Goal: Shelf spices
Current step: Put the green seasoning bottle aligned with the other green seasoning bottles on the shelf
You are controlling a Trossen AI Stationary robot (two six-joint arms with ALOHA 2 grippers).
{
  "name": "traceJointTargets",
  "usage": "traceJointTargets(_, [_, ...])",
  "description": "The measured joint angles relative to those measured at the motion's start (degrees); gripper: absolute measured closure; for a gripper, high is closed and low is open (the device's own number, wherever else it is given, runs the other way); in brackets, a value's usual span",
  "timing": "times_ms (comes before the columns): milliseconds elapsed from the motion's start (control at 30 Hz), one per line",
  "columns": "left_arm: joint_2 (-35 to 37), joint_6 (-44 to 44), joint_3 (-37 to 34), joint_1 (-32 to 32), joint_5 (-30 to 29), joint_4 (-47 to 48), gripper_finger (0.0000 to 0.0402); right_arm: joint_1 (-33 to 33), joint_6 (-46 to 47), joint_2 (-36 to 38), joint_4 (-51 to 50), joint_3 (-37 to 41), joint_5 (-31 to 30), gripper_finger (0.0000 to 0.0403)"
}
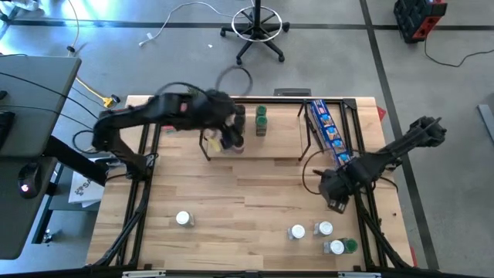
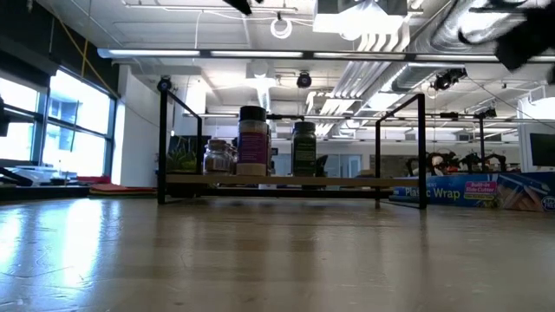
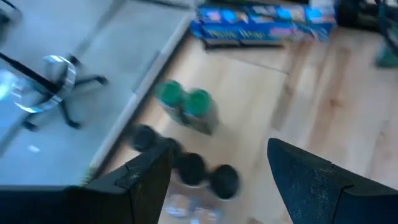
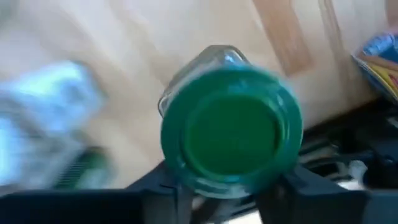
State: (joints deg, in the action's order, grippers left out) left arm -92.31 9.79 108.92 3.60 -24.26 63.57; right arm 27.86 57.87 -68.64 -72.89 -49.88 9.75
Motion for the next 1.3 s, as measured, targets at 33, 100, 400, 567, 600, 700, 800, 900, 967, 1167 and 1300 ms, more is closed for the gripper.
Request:
traceJointTargets(33, [1.3,-1.2,0.0,0.3,-1.1,0.0,0.0143,-1.3,0.1,0.0,-0.2,-2.3,0.0,0.0288])
traceJointTargets(100, [3.9,-3.3,0.0,1.1,-2.9,0.0,0.0143,-4.4,0.1,0.0,-1.3,-7.5,-0.1,0.0306])
traceJointTargets(400, [13.2,-11.3,0.0,6.9,-3.5,-0.1,0.0143,-21.9,-11.4,-11.6,-4.9,-32.7,-4.9,0.0397])
traceJointTargets(567, [16.3,-14.0,0.0,8.1,-3.3,0.2,0.0143,-26.8,-20.0,-19.4,-7.4,-41.2,-6.4,0.0386])
traceJointTargets(600, [16.8,-14.7,0.0,8.1,-3.1,0.2,0.0143,-26.9,-22.2,-20.6,-6.9,-42.3,-5.7,0.0386])
traceJointTargets(700, [18.2,-16.0,0.0,8.1,-0.9,0.5,0.0143,-25.9,-28.5,-23.7,-4.3,-43.7,-2.1,0.0383])
traceJointTargets(800, [19.0,-16.1,0.0,8.1,1.1,2.7,0.0143,-23.9,-33.9,-26.9,-1.6,-43.8,-0.3,0.0366])
traceJointTargets(900, [19.3,-15.5,0.0,8.1,1.0,5.8,0.0143,-21.3,-38.3,-30.6,1.2,-43.8,1.0,0.0322])
traceJointTargets(967, [19.4,-14.1,0.0,8.1,1.0,7.6,0.0143,-19.3,-40.6,-33.1,2.7,-43.8,0.9,0.0282])
traceJointTargets(1167, [19.4,-13.0,-0.3,8.1,1.7,11.0,0.0143,-15.6,-44.9,-39.8,4.2,-43.0,0.3,0.0158])
traceJointTargets(1300, [19.3,-13.0,-0.4,8.1,1.7,11.4,0.0143,-14.5,-42.0,-40.9,8.7,-36.5,-0.1,0.0123])
